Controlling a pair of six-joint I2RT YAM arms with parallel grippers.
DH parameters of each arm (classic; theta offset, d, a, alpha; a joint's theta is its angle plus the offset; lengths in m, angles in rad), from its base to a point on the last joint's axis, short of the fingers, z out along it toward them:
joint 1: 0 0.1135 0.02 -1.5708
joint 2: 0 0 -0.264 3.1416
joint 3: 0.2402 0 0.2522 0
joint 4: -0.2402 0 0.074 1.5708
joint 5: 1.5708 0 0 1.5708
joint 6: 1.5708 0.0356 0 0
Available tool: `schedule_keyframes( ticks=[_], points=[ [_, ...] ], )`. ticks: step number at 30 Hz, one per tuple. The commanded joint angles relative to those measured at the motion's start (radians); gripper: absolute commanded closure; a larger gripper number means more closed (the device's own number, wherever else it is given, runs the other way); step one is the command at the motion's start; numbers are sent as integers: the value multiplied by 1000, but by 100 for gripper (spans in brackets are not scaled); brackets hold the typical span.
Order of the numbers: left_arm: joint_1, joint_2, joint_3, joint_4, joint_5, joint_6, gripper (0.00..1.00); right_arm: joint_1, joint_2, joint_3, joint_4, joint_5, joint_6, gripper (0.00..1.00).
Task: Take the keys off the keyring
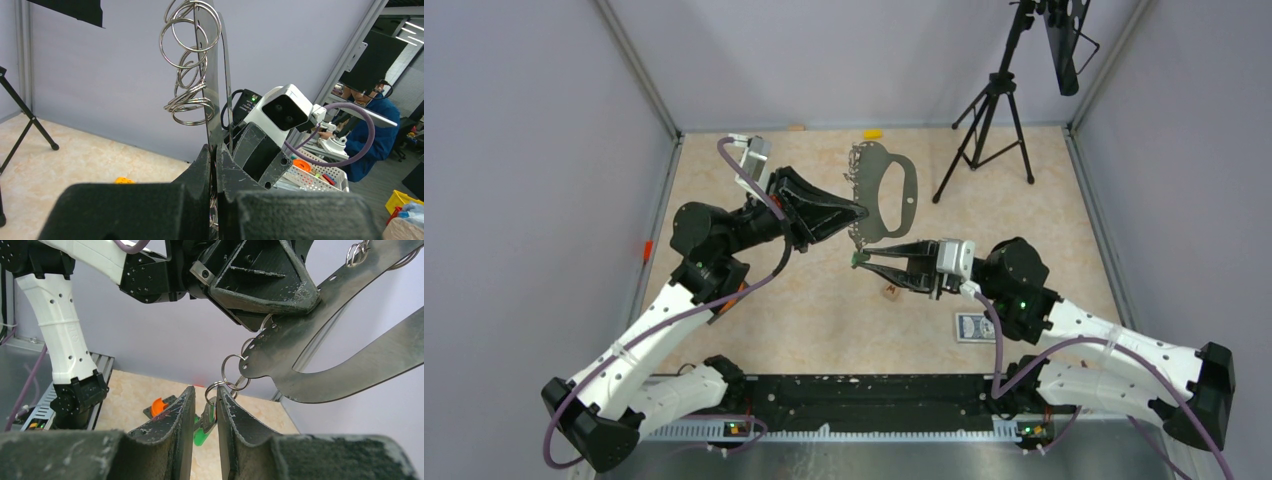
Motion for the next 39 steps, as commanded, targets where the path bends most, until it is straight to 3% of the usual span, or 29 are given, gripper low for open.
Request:
schedule_keyframes(
  ticks=[1,6,9,14,30,39],
  points=[
    [-4,-8,7,74,2,-6,100,-5,-1,32,7,-17,0,78],
    [-4,-11,10,72,3,-6,100,-4,-4,32,-9,-10,-12,80],
    [-4,-14,10,69,1,-5,100,-5,-4,38,-24,-9,-22,91],
    [-4,-12,17,58,-2,0,100,-4,-7,57,-77,-4,-53,99],
    [-4,9,77,-39,-52,30,100,-4,11,265,-525,14,-320,100],
    [-3,7,118,-140,-142,49,100,-5,22,323,-665,11,-514,100]
  ],
)
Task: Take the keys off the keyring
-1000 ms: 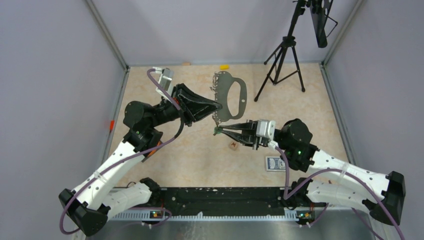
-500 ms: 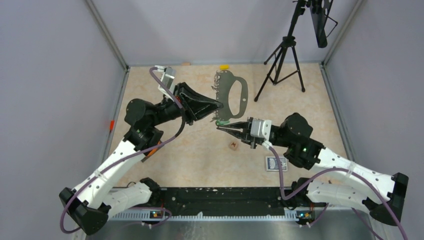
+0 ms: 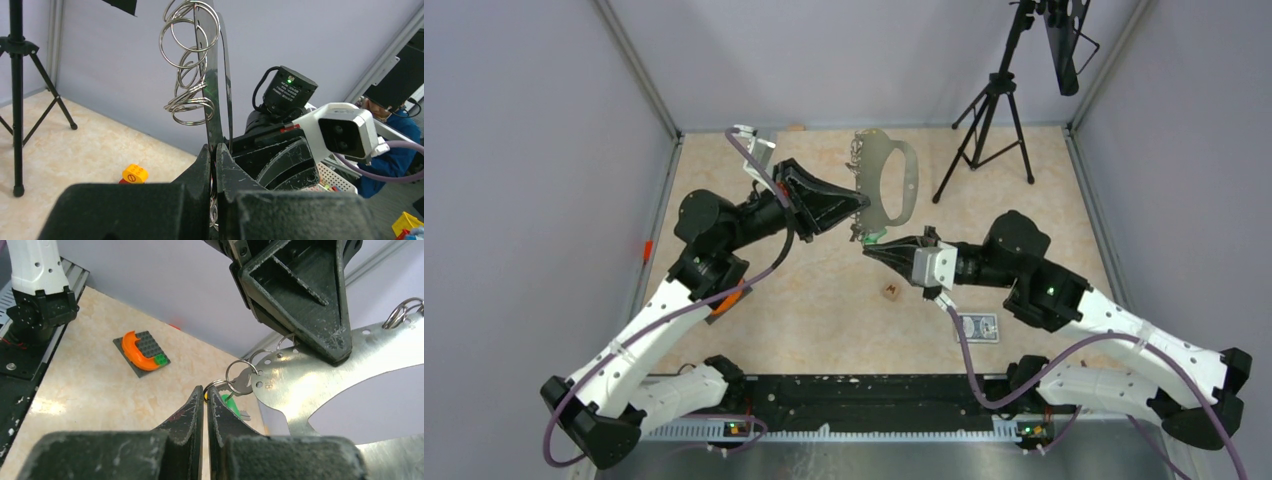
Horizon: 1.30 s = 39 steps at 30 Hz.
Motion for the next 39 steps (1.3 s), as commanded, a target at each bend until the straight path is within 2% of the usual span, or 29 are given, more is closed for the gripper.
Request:
schedule_keyframes(
  ticks=[1,8,28,34,39],
  points=[
    [-3,-12,68,-3,-77,20,100,-5,13,68,-110,3,-136,100],
    [-3,0,91,-39,-96,29,100,-4,72,169,-233,31,-188,100],
    [-3,30,123,-50,-94,27,100,-3,264,432,-498,90,0,100],
    [-4,35,127,-51,-88,24,100,-1,295,451,-521,169,77,100],
    [-3,29,117,-49,-91,20,100,-2,263,403,-445,242,141,100]
  ],
)
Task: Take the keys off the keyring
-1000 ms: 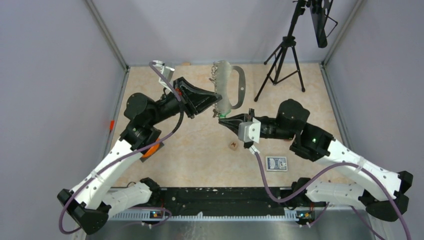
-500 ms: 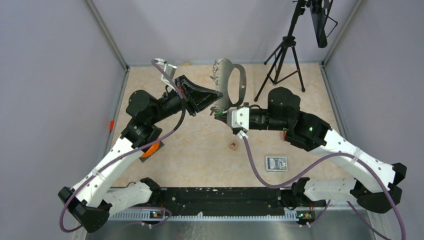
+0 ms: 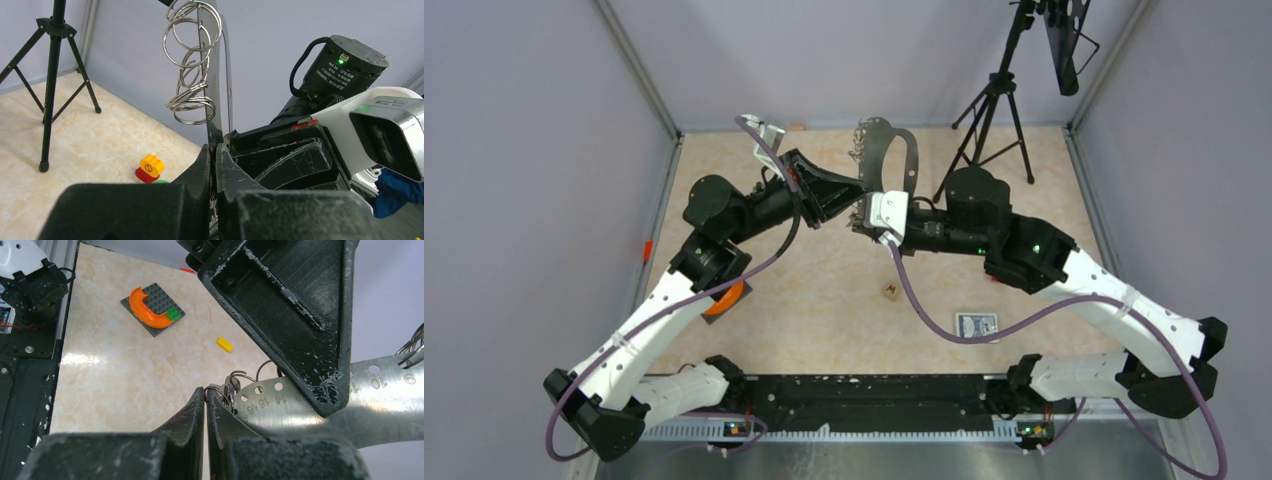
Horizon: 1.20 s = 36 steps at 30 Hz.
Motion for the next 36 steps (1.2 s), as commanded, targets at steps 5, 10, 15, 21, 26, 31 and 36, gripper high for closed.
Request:
schedule_keyframes(
  ticks=[5,10,15,21,26,31,36],
  points=[
    [-5,-24,38,98,5,-20,100,-2,-49,-97,114,121,164,100],
    [-6,-33,26,106,3,-23,100,-1,-89,-173,194,128,234,100],
    [-5,-41,17,109,-7,-23,100,-2,-136,-243,269,121,294,100],
    [-5,-42,14,106,-20,-19,100,-1,-190,-313,297,115,328,100],
    [-5,-41,10,106,-24,-20,100,-2,-227,-343,306,109,341,100],
    [-5,-44,6,106,-28,-18,100,-1,-259,-367,317,118,347,100],
    [-5,-50,-1,104,-31,-16,100,-2,-278,-386,328,134,359,100]
  ],
)
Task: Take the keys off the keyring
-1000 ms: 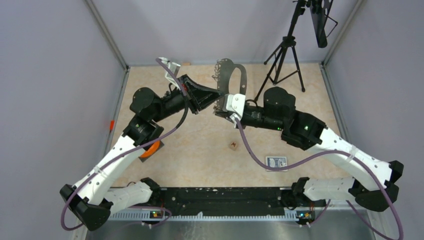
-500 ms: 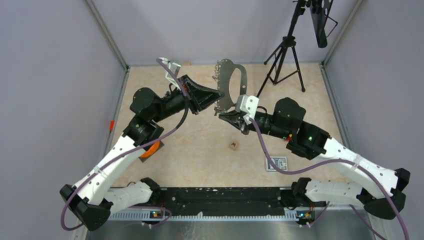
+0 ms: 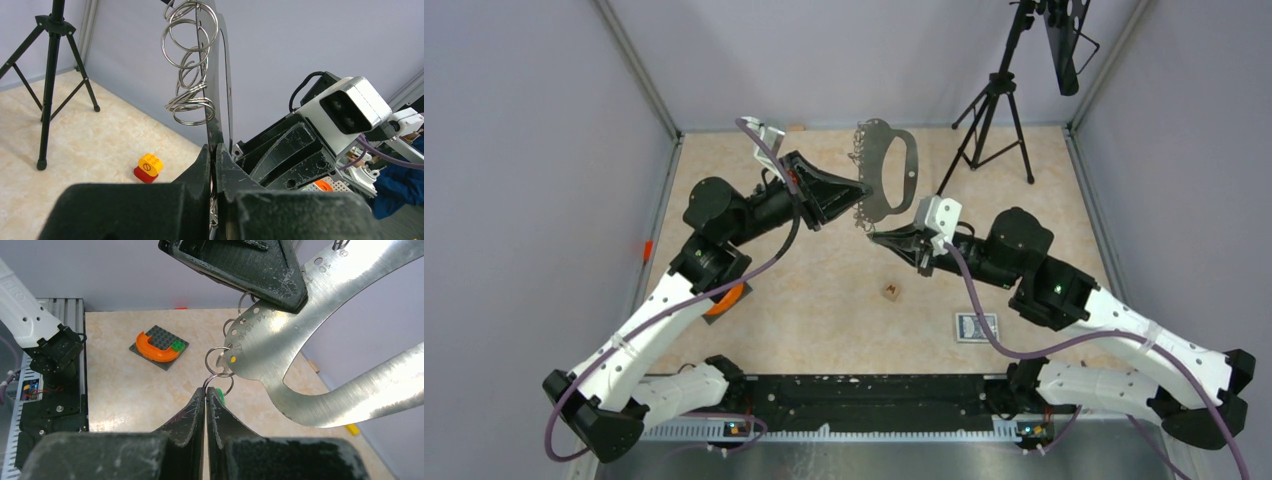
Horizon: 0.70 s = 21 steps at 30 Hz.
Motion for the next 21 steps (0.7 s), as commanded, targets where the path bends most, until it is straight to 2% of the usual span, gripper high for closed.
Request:
schedule_keyframes(
  ticks=[1,12,17,21],
  points=[
    [-3,-43,6,113,-16,-11,100,-2,-22,-26,-14,35,37,100],
    [-3,-45,-8,136,2,-18,100,-3,-18,-29,46,67,80,100],
    [-3,-45,-7,137,3,-15,100,-2,-54,-80,125,35,45,100],
    [-3,-43,-10,144,8,-19,100,-2,-124,-189,299,-16,-12,86]
  ],
)
